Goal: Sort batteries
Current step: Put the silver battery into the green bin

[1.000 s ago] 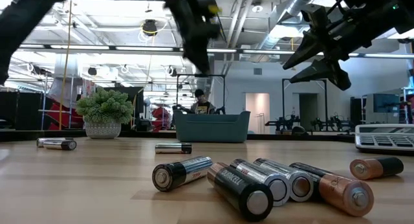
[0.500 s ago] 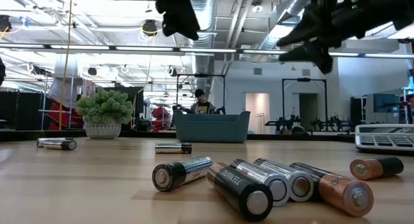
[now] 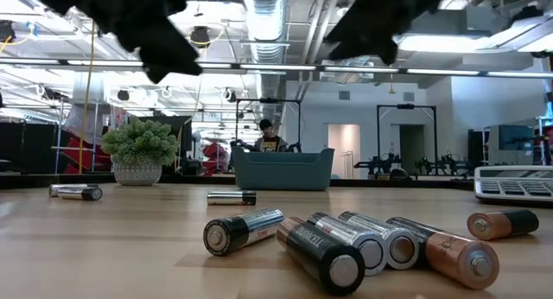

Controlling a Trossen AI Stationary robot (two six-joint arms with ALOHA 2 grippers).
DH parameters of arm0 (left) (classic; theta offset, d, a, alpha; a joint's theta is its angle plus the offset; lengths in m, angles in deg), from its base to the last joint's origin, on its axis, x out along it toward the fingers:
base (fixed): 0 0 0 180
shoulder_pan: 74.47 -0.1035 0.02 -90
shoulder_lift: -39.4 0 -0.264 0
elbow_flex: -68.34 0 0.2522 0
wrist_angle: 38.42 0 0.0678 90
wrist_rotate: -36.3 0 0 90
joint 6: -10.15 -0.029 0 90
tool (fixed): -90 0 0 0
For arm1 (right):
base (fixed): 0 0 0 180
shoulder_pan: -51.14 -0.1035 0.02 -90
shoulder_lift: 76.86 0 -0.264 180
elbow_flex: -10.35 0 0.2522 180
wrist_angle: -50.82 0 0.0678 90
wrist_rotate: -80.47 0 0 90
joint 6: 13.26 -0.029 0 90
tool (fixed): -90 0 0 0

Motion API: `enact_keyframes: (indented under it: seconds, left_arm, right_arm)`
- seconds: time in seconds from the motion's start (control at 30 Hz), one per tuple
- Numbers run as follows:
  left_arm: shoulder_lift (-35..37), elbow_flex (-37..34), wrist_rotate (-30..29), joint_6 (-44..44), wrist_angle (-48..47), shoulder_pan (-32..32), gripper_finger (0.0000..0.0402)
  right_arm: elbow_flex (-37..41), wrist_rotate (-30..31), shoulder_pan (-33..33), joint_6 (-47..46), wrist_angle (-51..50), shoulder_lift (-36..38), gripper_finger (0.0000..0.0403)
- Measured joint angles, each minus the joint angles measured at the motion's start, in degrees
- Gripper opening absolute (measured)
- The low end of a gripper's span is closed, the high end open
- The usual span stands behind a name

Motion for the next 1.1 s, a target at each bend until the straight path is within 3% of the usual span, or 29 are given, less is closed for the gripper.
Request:
enact_keyframes:
  seconds: [0.2,0.33,0.5,0.67,0.93,1.1]
  left_arm:
    - [11.0,-9.2,-1.1,1.9,2.1,2.7,0.0134]
    - [18.7,-12.9,-1.1,1.8,1.6,5.2,0.0135]
    - [26.6,-16.3,-1.0,1.5,-0.4,6.8,0.0135]
    - [30.9,-16.8,-0.9,2.5,-7.7,7.4,0.0135]
    - [38.3,-16.9,-2.4,-0.4,-15.4,7.4,0.0135]
    - [43.3,-16.9,-2.3,2.2,-22.3,7.4,0.0135]
  right_arm:
    - [-17.3,-0.1,0.0,-0.1,-12.0,-17.8,0.0175]
    - [-28.7,-4.2,0.2,-0.1,-16.0,-27.9,0.0175]
    - [-41.5,-4.7,0.2,3.5,-28.0,-38.7,0.0181]
    - [-51.0,-7.3,0.2,3.8,-34.1,-47.3,0.0191]
    - [-66.9,-9.0,0.2,4.1,-31.1,-58.6,0.0190]
    - [-74.3,-12.0,0.9,4.7,-38.3,-64.3,0.0189]
